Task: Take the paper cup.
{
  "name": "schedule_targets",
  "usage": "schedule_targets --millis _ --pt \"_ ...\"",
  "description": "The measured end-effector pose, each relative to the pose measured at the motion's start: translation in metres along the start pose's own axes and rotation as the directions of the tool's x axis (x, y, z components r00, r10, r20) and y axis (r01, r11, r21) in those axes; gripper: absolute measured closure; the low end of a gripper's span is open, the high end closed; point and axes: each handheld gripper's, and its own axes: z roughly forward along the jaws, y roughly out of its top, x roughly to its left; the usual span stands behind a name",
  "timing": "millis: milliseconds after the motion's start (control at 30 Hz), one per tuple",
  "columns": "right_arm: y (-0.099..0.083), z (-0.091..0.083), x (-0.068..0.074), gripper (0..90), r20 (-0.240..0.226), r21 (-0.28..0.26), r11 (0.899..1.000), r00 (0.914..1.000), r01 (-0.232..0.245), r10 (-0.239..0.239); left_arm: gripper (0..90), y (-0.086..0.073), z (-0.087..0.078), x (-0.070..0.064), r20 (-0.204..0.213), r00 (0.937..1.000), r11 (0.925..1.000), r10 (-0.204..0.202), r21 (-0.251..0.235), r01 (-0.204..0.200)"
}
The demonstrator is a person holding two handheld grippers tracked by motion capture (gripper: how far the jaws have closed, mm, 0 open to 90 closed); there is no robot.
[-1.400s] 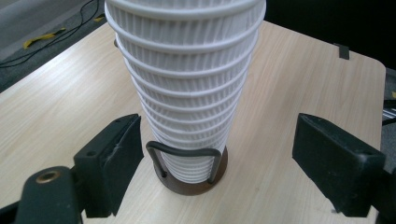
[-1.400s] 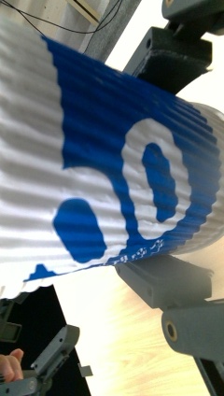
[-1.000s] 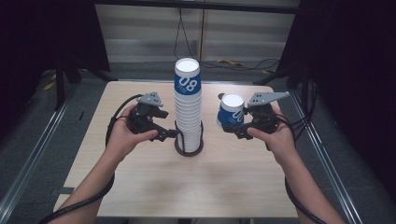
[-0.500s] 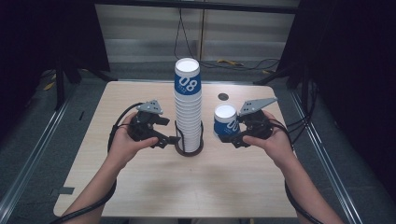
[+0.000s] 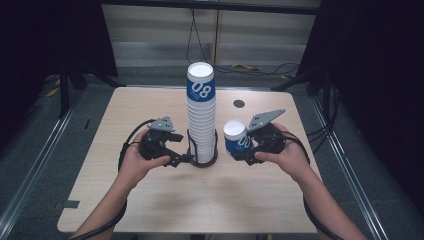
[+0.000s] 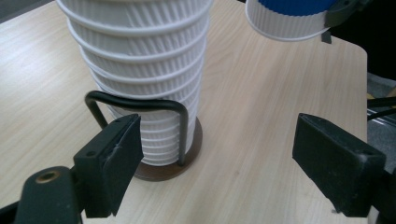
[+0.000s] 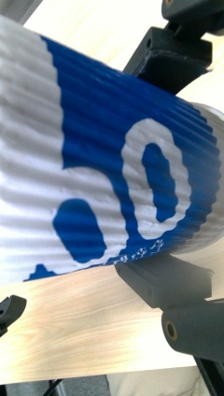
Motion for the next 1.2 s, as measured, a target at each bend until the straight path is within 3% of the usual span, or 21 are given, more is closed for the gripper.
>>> schedule_targets --millis 200,533,733,1067,1200 --pt "-0.002 0.009 0.003 21.2 -0.015 0.023 1.000 0.9998 0.009 -0.009 15.9 -0.012 0.007 -0.002 0.017 0.9998 0.9999 -0.010 -0.014 0.010" --pt "-0.003 0.021 0.009 21.1 -0.035 0.074 0.996 0.9986 0.041 -0.039 15.8 -0.030 0.019 -0.004 0.033 0.9994 0.9999 -0.008 0.013 0.007" --pt "-0.002 0.025 0.009 21.1 -0.040 0.113 0.992 0.9979 0.056 -0.051 15.8 -0.036 0.023 -0.003 0.042 0.9989 0.9998 -0.020 0.005 0.020" --pt "0.007 0.034 0.014 21.1 -0.055 0.192 0.972 0.9902 0.137 -0.129 15.8 -0.035 0.022 -0.006 0.054 0.9985 0.9998 -0.005 -0.017 0.006" --pt "0.008 0.037 0.017 21.2 -0.063 0.226 0.963 0.9886 0.148 -0.137 15.8 -0.039 0.024 -0.009 0.077 0.9970 0.9996 -0.013 -0.025 0.015"
